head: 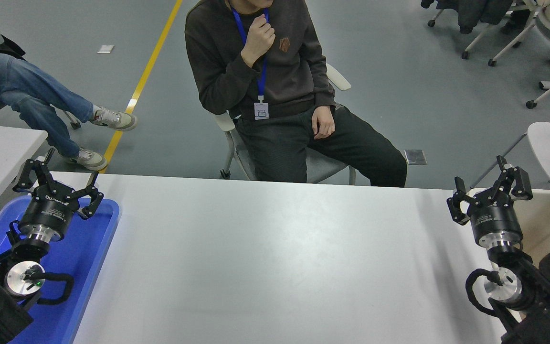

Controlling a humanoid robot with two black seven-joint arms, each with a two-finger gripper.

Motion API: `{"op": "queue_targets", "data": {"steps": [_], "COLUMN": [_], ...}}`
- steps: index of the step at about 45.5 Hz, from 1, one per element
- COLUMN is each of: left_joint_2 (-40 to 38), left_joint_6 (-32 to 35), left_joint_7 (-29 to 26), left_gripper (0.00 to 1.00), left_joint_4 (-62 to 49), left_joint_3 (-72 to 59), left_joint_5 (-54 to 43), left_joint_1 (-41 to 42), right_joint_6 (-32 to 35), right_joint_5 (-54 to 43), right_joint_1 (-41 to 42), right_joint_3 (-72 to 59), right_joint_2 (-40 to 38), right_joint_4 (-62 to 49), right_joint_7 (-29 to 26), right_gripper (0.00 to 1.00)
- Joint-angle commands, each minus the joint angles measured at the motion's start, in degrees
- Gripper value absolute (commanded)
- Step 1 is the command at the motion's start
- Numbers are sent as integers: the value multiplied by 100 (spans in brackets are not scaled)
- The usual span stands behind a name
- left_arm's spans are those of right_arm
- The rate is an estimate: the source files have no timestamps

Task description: Clean the table surface

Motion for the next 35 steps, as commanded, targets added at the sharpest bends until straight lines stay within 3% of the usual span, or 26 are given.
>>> {"op": "queue_targets", "data": {"steps": [1,10,35], "left_joint_2": [0,0,0], "left_joint_6": [-3,6,6], "left_joint_7": [0,0,0], "left_gripper": [100,100,100], "left_joint_4": [0,0,0], "left_joint_3": [0,0,0], "left_joint_5": [0,0,0], "left_joint_1": [0,0,0], "right_joint_6": [-81,-415,-573], "right_joint_5": [-89,-81,-72], "right_joint_1": [21,12,-32], "right_joint_3": [-369,-853,-1090], "right_joint_2": [128,137,260], "right_joint_4": [15,85,102], "right_joint_7": [375,762,780], "right_gripper": [99,99,99]}}
